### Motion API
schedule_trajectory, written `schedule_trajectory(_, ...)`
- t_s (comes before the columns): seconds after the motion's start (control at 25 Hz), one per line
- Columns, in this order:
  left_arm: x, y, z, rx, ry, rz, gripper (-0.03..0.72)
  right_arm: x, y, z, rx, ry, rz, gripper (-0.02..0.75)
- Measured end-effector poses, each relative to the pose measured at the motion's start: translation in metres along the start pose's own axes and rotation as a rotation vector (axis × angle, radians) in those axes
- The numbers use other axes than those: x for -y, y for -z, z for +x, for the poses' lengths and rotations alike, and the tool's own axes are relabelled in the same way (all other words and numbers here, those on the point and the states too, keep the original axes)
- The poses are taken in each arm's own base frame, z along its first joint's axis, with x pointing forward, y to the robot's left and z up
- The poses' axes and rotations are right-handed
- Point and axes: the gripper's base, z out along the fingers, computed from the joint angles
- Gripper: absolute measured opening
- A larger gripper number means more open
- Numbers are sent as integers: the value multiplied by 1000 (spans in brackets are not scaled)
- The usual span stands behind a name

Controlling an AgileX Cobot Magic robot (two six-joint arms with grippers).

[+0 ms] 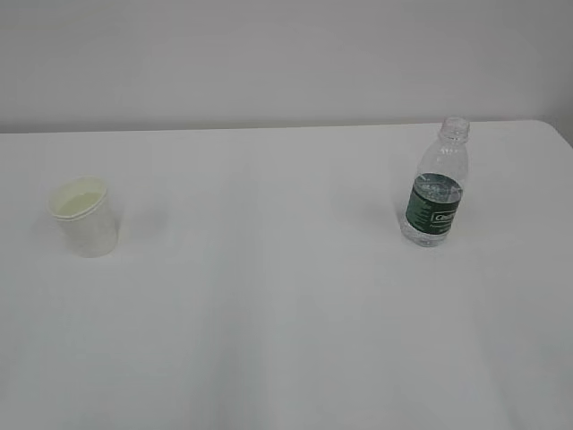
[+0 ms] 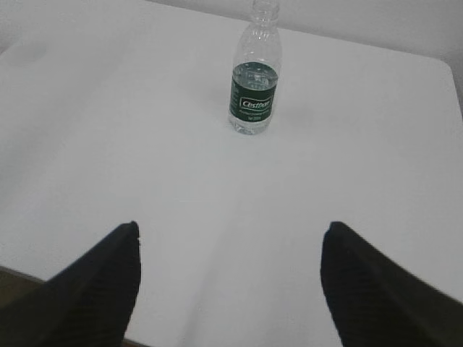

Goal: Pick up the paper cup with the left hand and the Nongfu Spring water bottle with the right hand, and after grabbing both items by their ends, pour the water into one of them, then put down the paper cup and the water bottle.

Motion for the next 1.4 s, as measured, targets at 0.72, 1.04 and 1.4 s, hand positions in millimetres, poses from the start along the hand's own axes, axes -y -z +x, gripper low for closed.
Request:
schedule_trajectory(0.72,0,0,0,1,0,0,495,6,16,23,-92,-37,114,590)
schedule_trajectory(1.04,0,0,0,1,0,0,494,7,17,24,-85,-50,128,590)
schedule_trajectory(1.4,0,0,0,2,-1,-2,494,7,18,25,-78,-56,134,590)
